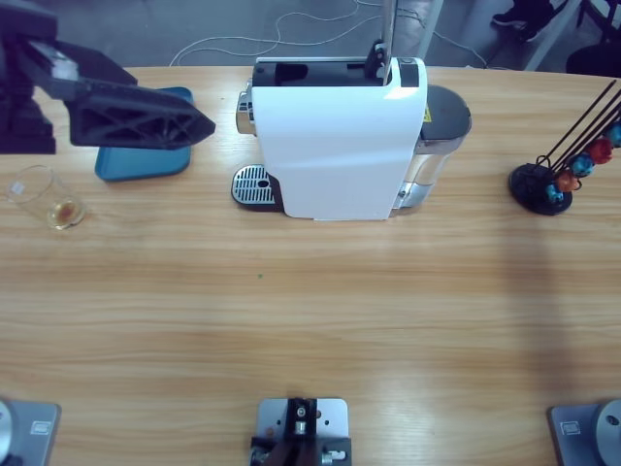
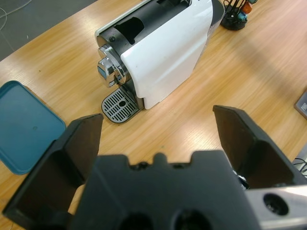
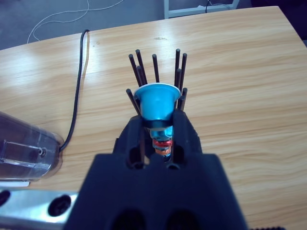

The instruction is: Pour coffee

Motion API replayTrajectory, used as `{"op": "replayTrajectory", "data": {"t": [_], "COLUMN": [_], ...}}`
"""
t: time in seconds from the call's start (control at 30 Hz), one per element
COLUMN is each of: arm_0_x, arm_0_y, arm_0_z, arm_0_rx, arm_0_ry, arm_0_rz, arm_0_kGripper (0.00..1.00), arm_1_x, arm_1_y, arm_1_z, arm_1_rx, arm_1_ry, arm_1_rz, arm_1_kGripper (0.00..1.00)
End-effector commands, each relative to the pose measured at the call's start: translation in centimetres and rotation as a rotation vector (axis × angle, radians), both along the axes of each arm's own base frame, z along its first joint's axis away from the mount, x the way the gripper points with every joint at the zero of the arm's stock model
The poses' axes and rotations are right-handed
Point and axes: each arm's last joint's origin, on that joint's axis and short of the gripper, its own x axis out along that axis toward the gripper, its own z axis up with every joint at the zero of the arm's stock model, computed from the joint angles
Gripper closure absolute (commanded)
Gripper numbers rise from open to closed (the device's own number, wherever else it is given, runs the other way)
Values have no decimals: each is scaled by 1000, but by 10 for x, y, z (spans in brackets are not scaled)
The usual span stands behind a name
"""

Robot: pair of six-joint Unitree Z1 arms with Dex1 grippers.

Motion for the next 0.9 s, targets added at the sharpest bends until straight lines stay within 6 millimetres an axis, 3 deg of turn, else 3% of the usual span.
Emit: {"op": "replayTrajectory", "data": {"t": [0.03, 0.2, 0.4, 0.47, 0.57, 0.67, 0.9], "arm_0_x": [-2, -3, -2, -2, -5, -10, -24], "arm_0_y": [-2, 1, -1, 0, 9, 22, 59], "arm_0_z": [-12, -12, -15, -15, -10, -7, -1], "arm_0_rx": [23, 19, 12, 9, -13, -39, -82], "arm_0_ry": [19, 18, 19, 16, 4, -4, -44], "arm_0_rz": [12, 13, 16, 17, 39, 65, 87], "arm_0_kGripper": [0, 4, 9, 13, 0, 0, 18], "arm_1_x": [-5, -6, -32, -41, -42, -34, 9], "arm_1_y": [-4, -4, -4, 9, 55, 96, 213], "arm_1_z": [13, 55, 105, 111, 97, 88, 113], "arm_1_rx": [7, -1, -9, 0, -127, -276, -350], "arm_1_ry": [-24, -98, -157, -157, -86, -82, -150], "arm_1_rz": [-19, -14, -11, 106, 548, 882, 1340], "arm_1_kGripper": [1000, 1000, 1000, 1000, 1000, 1000, 1000]}}
